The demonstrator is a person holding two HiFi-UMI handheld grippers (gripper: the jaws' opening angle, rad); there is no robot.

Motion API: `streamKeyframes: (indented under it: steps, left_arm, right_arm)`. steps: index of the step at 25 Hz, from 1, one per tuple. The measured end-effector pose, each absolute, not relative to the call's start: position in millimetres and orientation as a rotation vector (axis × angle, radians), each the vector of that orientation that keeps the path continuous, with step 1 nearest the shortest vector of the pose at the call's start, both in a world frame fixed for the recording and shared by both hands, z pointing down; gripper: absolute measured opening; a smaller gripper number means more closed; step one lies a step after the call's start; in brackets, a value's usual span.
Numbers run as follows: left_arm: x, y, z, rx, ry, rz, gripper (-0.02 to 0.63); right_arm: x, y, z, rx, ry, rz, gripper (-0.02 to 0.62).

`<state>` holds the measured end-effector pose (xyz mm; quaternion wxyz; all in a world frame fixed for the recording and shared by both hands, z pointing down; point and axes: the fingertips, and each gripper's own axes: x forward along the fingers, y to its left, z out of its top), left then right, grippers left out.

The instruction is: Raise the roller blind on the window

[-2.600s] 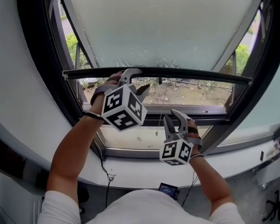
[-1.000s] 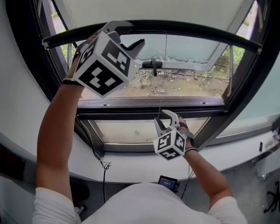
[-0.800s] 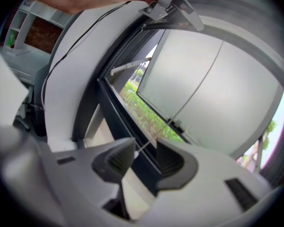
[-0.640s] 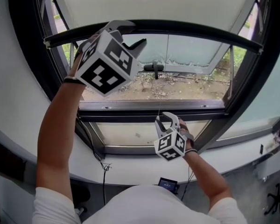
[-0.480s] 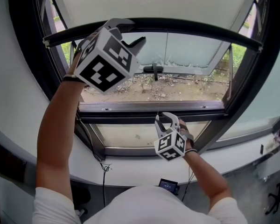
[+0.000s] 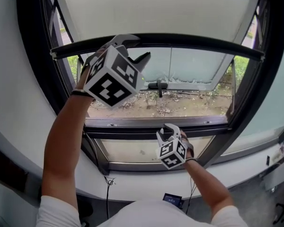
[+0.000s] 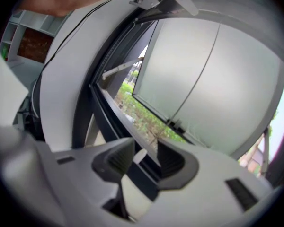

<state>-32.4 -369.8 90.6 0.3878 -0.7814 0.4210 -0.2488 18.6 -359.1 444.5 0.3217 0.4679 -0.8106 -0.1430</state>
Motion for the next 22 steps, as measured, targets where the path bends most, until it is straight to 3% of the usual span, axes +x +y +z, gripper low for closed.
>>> streamKeyframes:
  steps: [22]
  left_arm:
    - [-31, -372, 78, -1.975, 1.055, -0.638, 0.16]
  right_arm:
    - [13, -400, 442, 1.309, -2.093, -0.281, 0.143]
